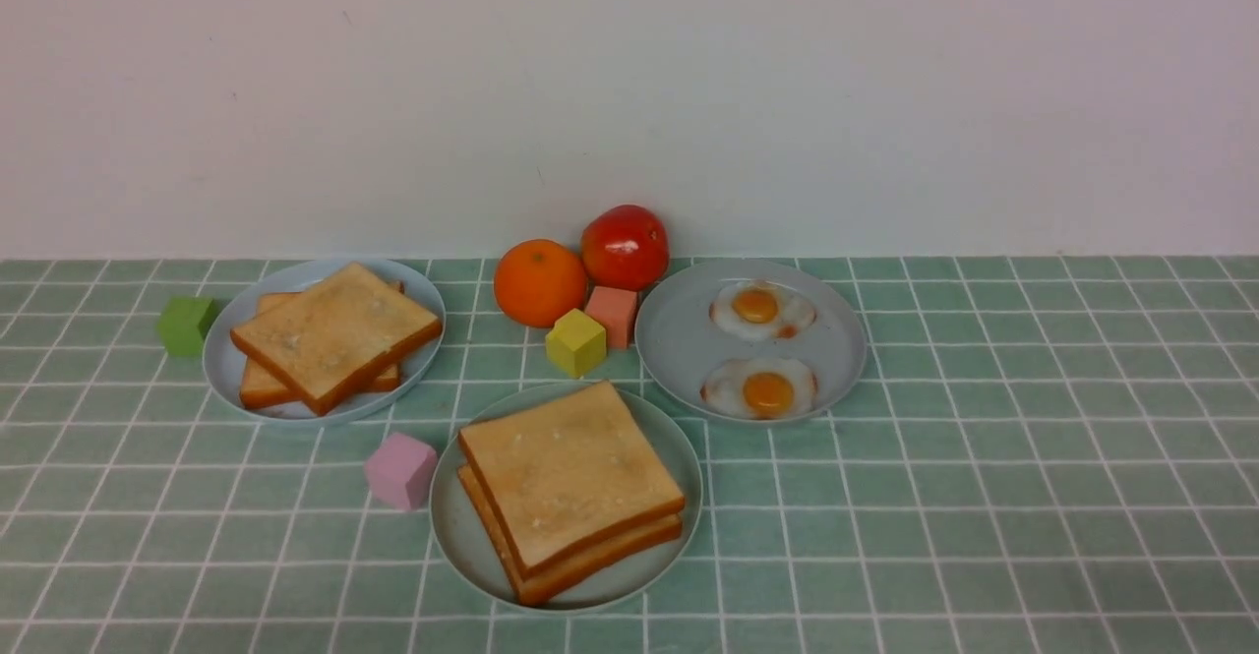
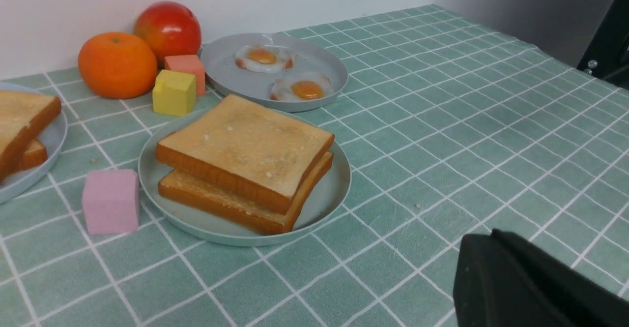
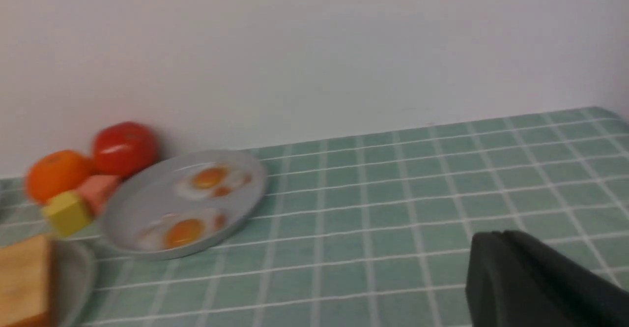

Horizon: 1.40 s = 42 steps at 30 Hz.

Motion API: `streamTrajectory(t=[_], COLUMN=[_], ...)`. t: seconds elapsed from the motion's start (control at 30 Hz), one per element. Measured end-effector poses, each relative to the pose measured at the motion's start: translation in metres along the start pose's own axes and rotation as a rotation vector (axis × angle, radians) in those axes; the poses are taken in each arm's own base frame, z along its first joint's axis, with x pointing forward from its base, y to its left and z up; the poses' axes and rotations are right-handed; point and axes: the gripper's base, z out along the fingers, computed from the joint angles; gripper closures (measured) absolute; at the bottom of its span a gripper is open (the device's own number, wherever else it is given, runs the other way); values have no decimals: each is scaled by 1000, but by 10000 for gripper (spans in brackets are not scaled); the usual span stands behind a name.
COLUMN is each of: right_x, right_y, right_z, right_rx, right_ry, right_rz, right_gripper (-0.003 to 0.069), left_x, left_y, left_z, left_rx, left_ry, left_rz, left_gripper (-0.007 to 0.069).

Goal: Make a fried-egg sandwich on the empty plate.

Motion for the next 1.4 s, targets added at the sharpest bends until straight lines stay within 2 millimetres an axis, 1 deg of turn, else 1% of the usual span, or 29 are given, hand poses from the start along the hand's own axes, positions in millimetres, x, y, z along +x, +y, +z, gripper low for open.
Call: streamTrajectory(t=[0.03, 0.13, 0.67, 0.77, 0.97, 1.13, 1.4], right_x=[11, 23, 22, 28, 44, 46, 46], right_y=[-2, -6, -4, -3, -1, 0, 0], right_z=[0, -1, -1, -1, -2, -3, -4], right_rx=[17, 51, 19, 7, -34, -48, -49], right_ry=[-28, -37, -69, 1, 180, 218, 221], right_rz=[-3, -2, 0, -37, -169, -204, -212], right_gripper=[673, 673, 673, 673, 673, 672, 668], left_x=[0, 0, 1, 1, 1, 1, 1], left_y=[0, 0, 0, 0, 0, 0, 0], left_z=[0, 0, 0, 0, 0, 0, 0], left_rx=[-1, -1, -1, -1, -1, -1, -1], left_ry=[2, 3, 4, 4, 4, 4, 4], left_rz=[0, 0, -2, -2, -2, -2, -2], left_gripper=[638, 637, 634, 629, 625, 621, 620])
